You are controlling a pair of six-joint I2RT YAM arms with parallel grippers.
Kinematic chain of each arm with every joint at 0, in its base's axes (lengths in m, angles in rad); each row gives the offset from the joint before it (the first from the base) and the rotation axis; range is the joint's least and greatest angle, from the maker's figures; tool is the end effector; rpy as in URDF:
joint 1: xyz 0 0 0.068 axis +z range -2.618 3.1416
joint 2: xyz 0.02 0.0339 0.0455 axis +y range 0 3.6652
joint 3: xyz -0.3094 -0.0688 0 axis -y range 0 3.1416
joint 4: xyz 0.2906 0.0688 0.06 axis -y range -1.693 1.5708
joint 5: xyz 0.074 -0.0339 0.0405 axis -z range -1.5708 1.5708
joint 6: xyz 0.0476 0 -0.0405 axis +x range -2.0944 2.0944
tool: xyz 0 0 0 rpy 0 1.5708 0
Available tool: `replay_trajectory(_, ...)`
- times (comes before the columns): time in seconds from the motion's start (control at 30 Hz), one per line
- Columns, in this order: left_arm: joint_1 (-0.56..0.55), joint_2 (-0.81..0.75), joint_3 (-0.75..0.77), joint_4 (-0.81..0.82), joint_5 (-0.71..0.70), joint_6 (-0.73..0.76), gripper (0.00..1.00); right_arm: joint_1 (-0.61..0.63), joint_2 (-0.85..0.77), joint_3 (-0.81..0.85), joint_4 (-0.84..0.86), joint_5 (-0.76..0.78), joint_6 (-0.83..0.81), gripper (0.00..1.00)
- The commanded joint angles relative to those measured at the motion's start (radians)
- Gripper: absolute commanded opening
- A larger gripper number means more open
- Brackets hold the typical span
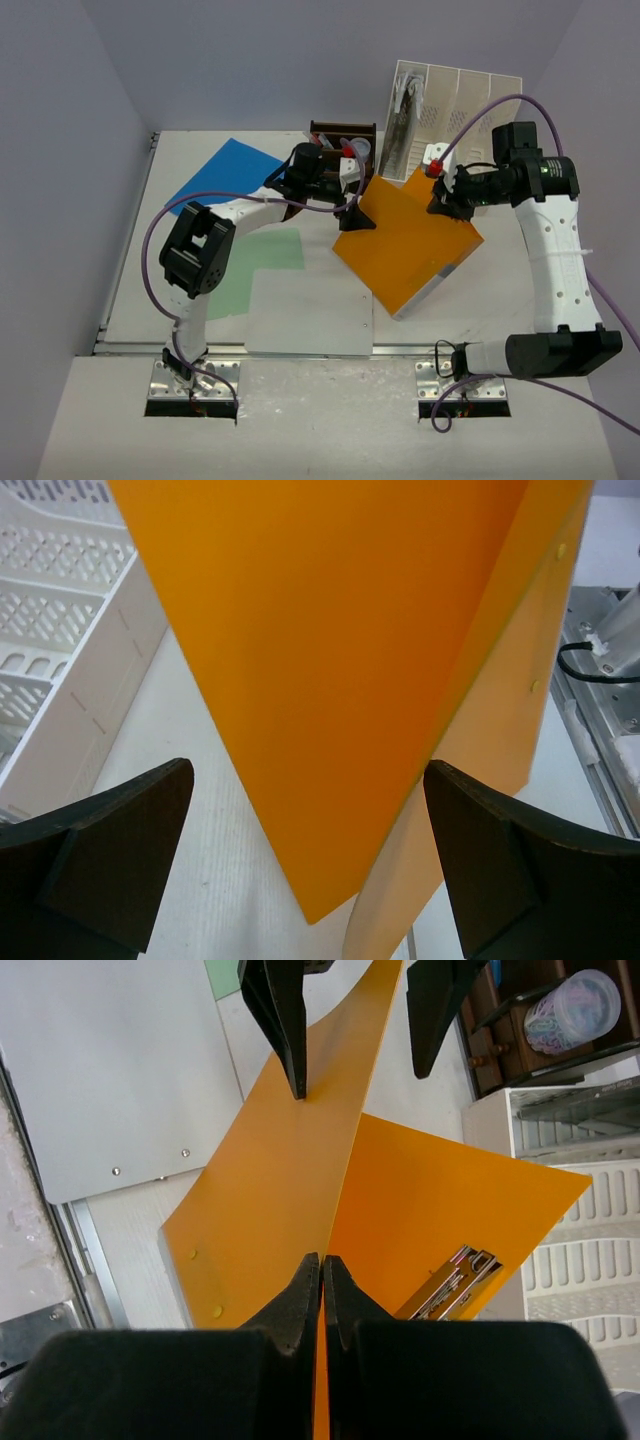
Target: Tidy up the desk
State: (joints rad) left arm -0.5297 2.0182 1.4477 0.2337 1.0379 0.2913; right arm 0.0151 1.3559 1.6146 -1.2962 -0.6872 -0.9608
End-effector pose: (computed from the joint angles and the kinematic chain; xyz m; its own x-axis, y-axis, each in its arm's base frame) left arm 0.4310 -0.2999 0.2536 0.0020 0.1679 -0.9858 0.9998 -0.0215 -0.0016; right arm 0.2754 0.0344 0.4527 -0.2194 -0.6370 -0.7390 -0.8972 0.4293 -0.1037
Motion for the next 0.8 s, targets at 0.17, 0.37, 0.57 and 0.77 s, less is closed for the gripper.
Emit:
replay_trajectory(0.17, -0.016, -0.049, 0.019, 0.067, 0.206, 0.020, 0.72, 0.063, -0.024, -0.004, 0.144, -0.005, -0.009, 0.00)
replay_trajectory(0.37, -0.023, -0.127, -0.036, 0.008, 0.215, 0.044, 0.30, 0.101, -0.020, 0.004, 0.205, 0.007, 0.041, 0.00)
replay_trajectory(0.57, -0.012, -0.195, -0.083, -0.145, 0.182, 0.177, 0.00, 0.101, -0.076, -0.030, 0.293, 0.000, 0.135, 0.01)
replay_trajectory(0.77, 0.005, -0.283, -0.181, -0.107, 0.134, 0.170, 0.00, 0.101, -0.197, -0.142, 0.464, 0.047, 0.315, 0.66)
